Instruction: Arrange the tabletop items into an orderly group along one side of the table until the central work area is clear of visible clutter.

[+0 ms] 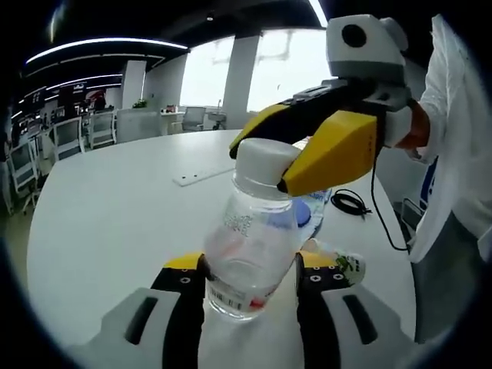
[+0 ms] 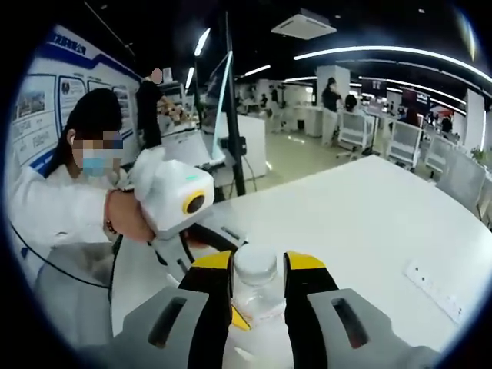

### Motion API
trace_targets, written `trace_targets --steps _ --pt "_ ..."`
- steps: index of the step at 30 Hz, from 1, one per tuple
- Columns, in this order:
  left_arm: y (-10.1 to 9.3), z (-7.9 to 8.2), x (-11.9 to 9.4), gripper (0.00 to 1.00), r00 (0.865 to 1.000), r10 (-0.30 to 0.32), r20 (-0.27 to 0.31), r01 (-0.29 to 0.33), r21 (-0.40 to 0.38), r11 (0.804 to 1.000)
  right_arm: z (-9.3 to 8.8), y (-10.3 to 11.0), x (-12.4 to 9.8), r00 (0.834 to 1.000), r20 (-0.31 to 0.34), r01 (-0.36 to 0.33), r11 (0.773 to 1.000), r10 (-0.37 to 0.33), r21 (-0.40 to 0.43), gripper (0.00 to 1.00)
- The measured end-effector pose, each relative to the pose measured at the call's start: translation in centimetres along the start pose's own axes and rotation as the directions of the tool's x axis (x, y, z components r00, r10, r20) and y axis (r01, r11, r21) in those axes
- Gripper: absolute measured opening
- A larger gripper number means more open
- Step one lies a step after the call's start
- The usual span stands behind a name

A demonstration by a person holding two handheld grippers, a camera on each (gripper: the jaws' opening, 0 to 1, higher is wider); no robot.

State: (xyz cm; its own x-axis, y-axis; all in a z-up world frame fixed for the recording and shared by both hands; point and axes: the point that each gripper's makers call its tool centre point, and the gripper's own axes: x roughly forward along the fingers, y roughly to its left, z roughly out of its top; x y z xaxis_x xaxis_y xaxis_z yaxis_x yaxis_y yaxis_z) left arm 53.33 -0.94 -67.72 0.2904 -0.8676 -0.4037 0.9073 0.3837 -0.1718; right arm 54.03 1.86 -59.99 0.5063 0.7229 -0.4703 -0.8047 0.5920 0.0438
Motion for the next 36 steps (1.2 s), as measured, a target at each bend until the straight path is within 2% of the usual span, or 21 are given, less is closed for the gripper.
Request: trace_targets --steps 6,16,24,29,36 --pt "0.0 0.1 -0.2 0.48 1.0 0.005 0.001 -0.005 -0.007 1.0 0.0 -0.2 -0.3 1.0 0.001 0.0 1.0 0.0 0.002 0.28" --pt "0.4 0.2 -0.5 0.59 0.999 0.034 0.0 -0.034 -0.016 0.999 0.2 -0.8 -0.8 1.0 0.009 -0.005 1.0 0.005 0.008 0.35" --pt "0.0 0.5 -1.0 0.64 0.999 0.037 0.005 -0.037 -0.049 0.998 0.0 -1.5 -1.5 1.0 0.012 -0.011 1.0 0.011 0.005 0.42" --pt "-0.1 0.9 -1.5 0.71 0.999 0.053 0.014 -0.051 -0.094 0.994 -0.2 -1.9 -2.1 1.0 0.012 -0.014 1.0 0.014 0.007 0.45" --pt "-0.5 0.9 -2.1 0.73 0.998 0.065 0.015 -0.063 -0.109 0.992 -0.8 -2.3 -3.0 0.999 0.012 -0.048 0.999 0.048 0.01 0.51"
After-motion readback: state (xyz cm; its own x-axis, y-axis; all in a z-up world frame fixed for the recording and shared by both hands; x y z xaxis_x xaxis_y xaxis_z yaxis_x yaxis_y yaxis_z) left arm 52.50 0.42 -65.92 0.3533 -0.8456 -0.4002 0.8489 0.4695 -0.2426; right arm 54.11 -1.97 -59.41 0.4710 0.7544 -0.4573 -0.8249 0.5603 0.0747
